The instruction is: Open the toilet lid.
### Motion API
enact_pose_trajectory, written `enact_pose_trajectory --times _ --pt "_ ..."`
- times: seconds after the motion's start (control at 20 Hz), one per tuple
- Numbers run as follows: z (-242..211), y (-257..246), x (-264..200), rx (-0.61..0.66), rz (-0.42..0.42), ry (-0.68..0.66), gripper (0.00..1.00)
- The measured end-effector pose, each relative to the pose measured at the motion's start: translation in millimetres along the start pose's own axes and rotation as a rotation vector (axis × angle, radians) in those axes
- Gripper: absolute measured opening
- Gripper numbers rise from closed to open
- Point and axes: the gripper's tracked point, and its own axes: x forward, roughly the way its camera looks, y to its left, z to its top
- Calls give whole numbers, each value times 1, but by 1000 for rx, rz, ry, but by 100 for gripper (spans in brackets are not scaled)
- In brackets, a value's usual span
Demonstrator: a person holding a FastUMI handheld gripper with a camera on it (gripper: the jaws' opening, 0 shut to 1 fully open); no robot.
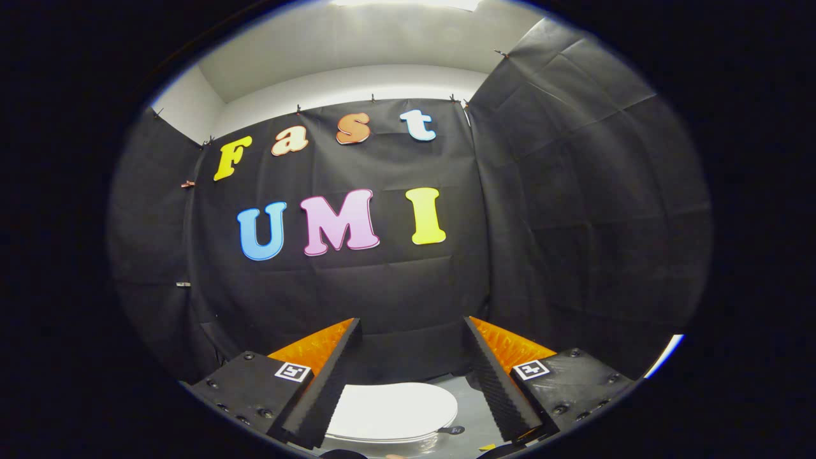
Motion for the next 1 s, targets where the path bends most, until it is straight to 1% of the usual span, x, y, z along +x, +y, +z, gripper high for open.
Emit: enact_pose_trajectory --times 0.2,0.4,0.55,0.85,1.0 --pt "-31 -32 22 51 -52 52 99" --pt "-80 -64 49 140 -85 132 99" --pt "-123 -90 65 223 -110 196 98" --pt "-210 -126 93 336 -159 332 97" --pt "-264 -147 102 414 -192 424 97"
